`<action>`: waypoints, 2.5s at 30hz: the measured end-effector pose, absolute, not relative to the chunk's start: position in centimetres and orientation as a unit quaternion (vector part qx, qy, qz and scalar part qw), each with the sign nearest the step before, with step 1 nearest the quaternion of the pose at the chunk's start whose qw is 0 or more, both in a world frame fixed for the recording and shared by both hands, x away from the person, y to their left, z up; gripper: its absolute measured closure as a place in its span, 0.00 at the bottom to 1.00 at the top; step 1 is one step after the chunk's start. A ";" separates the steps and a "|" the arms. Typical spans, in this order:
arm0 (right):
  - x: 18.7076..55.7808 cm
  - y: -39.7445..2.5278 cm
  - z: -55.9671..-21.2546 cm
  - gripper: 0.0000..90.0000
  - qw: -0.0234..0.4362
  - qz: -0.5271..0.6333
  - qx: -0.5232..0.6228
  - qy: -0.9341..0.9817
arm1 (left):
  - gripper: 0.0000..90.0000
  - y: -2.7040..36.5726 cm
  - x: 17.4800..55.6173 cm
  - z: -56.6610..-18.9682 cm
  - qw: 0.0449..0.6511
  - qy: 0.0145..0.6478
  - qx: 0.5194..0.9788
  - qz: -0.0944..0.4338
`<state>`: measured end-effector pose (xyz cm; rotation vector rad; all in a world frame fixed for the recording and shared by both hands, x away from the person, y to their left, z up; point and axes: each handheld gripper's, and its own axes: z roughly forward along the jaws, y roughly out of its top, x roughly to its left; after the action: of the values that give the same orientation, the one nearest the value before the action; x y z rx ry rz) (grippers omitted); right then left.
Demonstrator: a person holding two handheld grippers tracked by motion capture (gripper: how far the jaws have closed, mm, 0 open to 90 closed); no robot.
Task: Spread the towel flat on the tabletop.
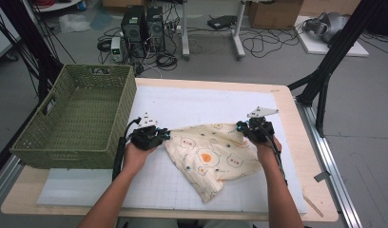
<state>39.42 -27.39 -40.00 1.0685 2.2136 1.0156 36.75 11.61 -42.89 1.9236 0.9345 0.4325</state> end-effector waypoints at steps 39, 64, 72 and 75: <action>28.4 -33.7 -41.9 0.49 0.238 0.435 0.414 0.763 | 0.51 4.0 33.9 -45.0 0.434 0.304 0.843 0.095; 28.8 -31.5 -43.1 0.49 0.212 0.438 0.388 0.783 | 0.98 10.0 36.9 -44.5 0.441 0.412 0.775 0.188; 30.6 -27.6 -44.0 0.50 0.186 0.422 0.361 0.810 | 0.98 10.7 37.4 -44.8 0.444 0.428 0.764 0.191; 31.2 -26.8 -44.3 0.51 0.184 0.412 0.357 0.818 | 0.95 10.6 37.4 -44.8 0.444 0.427 0.764 0.193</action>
<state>31.18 -26.81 -44.29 1.0072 2.3063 1.1607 37.38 10.55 -44.76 1.8947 1.0584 0.4789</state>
